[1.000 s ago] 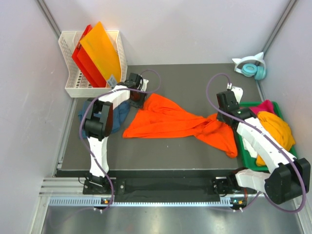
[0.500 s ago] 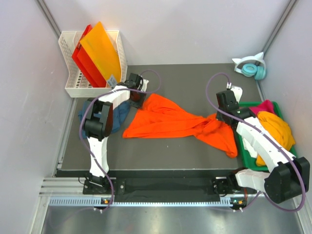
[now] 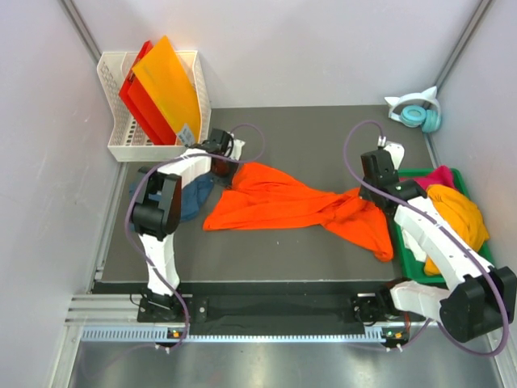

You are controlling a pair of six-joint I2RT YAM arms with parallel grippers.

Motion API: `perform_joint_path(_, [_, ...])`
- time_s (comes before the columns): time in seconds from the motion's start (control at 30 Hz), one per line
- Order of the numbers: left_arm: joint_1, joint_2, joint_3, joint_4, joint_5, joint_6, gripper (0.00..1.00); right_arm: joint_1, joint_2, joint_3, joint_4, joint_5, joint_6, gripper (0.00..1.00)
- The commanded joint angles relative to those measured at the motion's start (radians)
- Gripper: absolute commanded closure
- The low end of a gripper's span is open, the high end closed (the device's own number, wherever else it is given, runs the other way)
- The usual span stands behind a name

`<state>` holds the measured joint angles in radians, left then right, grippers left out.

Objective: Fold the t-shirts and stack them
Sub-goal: Flatten the tshirt out

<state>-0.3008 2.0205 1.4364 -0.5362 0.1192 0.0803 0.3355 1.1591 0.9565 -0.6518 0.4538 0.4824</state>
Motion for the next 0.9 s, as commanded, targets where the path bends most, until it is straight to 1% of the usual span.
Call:
perform_joint_path(0.0, [0.009,-0.133,-0.021,-0.108,-0.039,0.026,1.0,-0.004,-0.053,0.034,0.014,0.011,-0.011,1.0])
perform_joint_path(0.07, [0.022,-0.204,0.013,-0.104,-0.043,0.026,1.0,-0.004,-0.061,0.057,-0.002,0.029,-0.036,1.0])
perform_joint_path(0.1, [0.04,-0.263,0.068,-0.105,-0.039,0.021,1.0,-0.004,-0.064,0.082,-0.005,0.034,-0.045,1.0])
perform_joint_path(0.2, [0.077,-0.322,0.178,-0.156,-0.013,-0.001,1.0,-0.004,-0.053,0.132,-0.016,0.039,-0.065,1.0])
perform_joint_path(0.23, [0.083,-0.33,0.249,-0.175,-0.01,-0.001,1.0,-0.004,-0.05,0.143,-0.02,0.039,-0.068,1.0])
perform_joint_path(0.3, [0.092,-0.345,0.315,-0.22,-0.01,-0.002,1.0,-0.004,-0.045,0.169,-0.019,0.036,-0.065,1.0])
perform_joint_path(0.37, [0.095,-0.362,0.326,-0.235,-0.015,0.001,1.0,-0.004,-0.047,0.18,-0.02,0.036,-0.064,1.0])
perform_joint_path(0.57, [0.135,-0.476,0.286,-0.255,-0.033,0.001,1.0,-0.015,-0.07,0.258,-0.045,0.072,-0.1,1.0])
perform_joint_path(0.7, [0.172,-0.522,0.32,-0.28,-0.033,-0.002,1.0,-0.018,-0.081,0.364,-0.074,0.092,-0.123,1.0])
perform_joint_path(0.77, [0.18,-0.54,0.331,-0.303,-0.03,-0.01,1.0,-0.02,-0.094,0.373,-0.072,0.065,-0.122,1.0])
perform_joint_path(0.87, [0.181,-0.58,0.305,-0.318,-0.012,-0.022,1.0,-0.018,-0.12,0.326,-0.089,0.016,-0.087,1.0])
